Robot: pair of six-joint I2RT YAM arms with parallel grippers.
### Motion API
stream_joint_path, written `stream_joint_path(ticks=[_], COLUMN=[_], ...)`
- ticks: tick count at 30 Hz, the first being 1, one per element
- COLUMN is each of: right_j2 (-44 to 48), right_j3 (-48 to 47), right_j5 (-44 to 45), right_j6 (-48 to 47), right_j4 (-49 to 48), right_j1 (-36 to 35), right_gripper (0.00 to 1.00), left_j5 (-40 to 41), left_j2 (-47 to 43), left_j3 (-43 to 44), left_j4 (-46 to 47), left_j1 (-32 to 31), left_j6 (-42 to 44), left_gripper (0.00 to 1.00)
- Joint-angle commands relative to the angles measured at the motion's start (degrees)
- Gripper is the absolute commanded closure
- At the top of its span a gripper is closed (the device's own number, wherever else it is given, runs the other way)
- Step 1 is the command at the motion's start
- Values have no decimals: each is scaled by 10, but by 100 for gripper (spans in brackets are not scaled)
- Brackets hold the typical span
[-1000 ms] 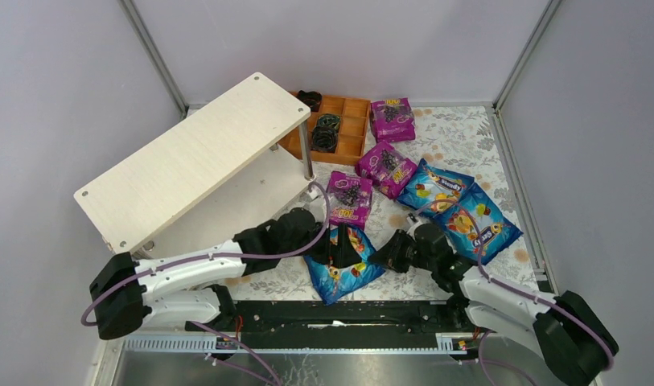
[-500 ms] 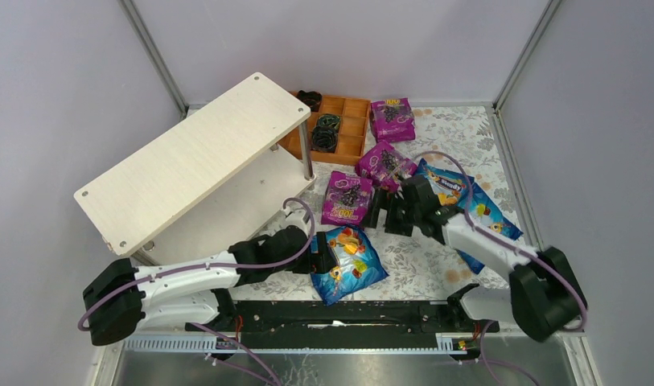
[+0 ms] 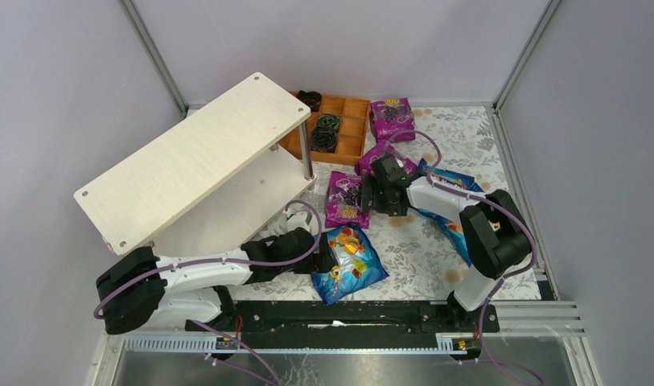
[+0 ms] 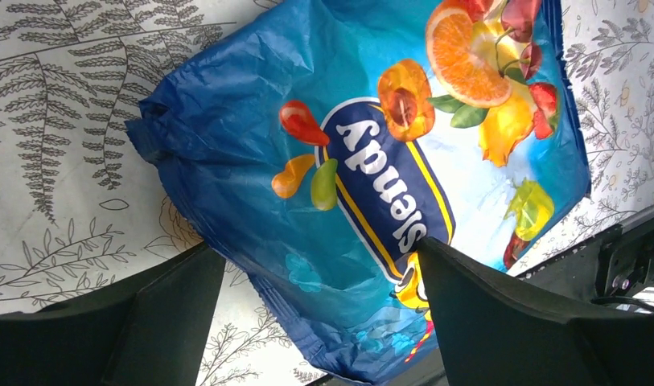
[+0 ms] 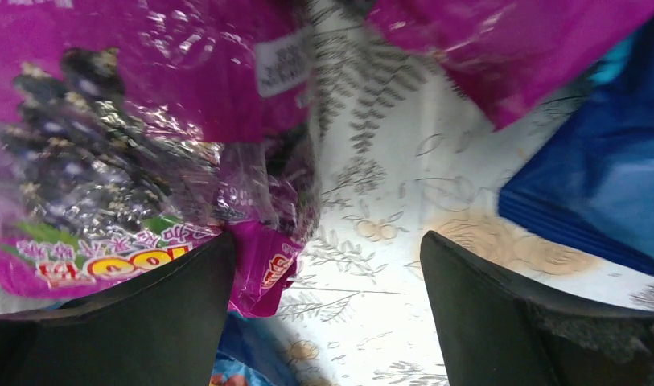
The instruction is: Place and organize the candy bags onto the shelf
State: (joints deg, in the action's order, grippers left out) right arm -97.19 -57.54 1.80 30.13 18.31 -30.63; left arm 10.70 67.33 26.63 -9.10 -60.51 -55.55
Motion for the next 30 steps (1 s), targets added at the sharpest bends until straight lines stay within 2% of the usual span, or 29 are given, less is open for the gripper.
stream_joint_path(ticks=[1, 5, 7, 10, 13, 16, 19, 21, 24, 26, 30], right_j2=[-26, 8, 44, 116, 195, 257, 319, 344, 324, 286, 247], right_j3=[-11, 7, 17, 37, 66, 120, 199, 256, 324, 336, 371], right_j5=[219, 275, 258, 155, 31, -139, -216, -273, -369, -422, -466], right_j6=[-21, -27, -43, -76, -94, -72, -27, 10, 69, 83, 128], right_j4=[106, 120, 121, 115, 117, 90, 52, -6, -131, -172, -273], right_j1=[17, 55, 56, 50, 40, 39, 39, 39, 39, 40, 39], right_gripper=[10, 9, 8, 6, 0, 0, 0, 0, 0, 0, 0], left_j5=[21, -25, -57, -79, -91, -122, -145, -144, -143, -146, -154], left_j2=[5, 0, -3, -6, 7, 27, 46, 56, 73, 85, 102], left_j3=[2, -16, -29, -42, -38, -28, -17, -16, -16, -15, -23], left_j4=[36, 76, 100, 125, 128, 144, 158, 160, 163, 167, 192], left_j1=[4, 36, 61, 82, 99, 116, 121, 122, 129, 135, 143], left_j6=[-2, -4, -9, -11, 2, 16, 23, 26, 31, 32, 18], left_gripper=[8, 15, 21, 28, 35, 43, 45, 46, 54, 60, 75])
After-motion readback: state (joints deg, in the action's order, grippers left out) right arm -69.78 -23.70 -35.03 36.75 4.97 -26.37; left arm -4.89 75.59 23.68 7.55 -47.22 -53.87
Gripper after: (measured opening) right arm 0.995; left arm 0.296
